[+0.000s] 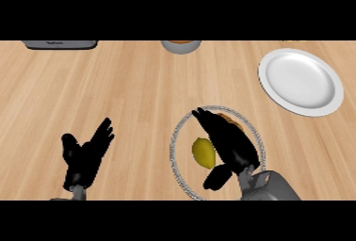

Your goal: Pick the lemon from the placemat and place it in the plate

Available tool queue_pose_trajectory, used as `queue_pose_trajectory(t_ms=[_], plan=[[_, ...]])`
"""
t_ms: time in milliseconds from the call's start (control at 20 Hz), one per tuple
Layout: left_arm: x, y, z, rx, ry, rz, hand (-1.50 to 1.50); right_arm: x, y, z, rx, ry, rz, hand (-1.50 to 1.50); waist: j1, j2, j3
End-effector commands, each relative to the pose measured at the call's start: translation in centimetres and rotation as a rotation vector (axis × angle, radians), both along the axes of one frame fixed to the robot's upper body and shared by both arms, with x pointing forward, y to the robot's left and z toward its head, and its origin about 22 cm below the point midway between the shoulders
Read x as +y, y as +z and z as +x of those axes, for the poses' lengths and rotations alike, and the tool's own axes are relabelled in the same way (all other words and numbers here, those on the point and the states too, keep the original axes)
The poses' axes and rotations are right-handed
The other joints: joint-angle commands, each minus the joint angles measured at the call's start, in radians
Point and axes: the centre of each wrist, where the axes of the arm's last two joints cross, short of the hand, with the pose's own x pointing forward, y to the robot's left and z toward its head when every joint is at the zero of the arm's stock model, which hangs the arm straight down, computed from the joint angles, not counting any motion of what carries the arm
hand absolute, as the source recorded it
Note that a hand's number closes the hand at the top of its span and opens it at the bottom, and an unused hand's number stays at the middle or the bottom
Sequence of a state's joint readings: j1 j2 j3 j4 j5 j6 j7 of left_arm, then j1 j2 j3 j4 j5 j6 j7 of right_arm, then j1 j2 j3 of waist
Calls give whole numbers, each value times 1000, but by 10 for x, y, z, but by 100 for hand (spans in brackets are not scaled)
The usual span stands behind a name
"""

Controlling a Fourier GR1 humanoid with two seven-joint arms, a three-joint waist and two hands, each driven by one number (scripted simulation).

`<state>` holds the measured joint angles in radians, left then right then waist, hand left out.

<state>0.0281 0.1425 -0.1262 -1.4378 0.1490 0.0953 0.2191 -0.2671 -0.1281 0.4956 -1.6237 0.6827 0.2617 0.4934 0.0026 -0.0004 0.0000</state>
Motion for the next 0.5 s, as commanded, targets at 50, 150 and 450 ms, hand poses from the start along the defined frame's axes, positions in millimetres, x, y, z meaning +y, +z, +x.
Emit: queue_pose_trajectory(t_ms=[50,150,450], plan=[[6,6,8,-17,12,2,0,-15,-36,-5,-9,-29,-94,-150,-2,1,0],[-8,-2,2,-11,-2,8,0,-7,-31,-2,-24,-39,-108,-150,-1,0,0],[-8,-11,1,-34,-10,0,0,4,-52,15,9,-32,-127,-150,0,1,0]])
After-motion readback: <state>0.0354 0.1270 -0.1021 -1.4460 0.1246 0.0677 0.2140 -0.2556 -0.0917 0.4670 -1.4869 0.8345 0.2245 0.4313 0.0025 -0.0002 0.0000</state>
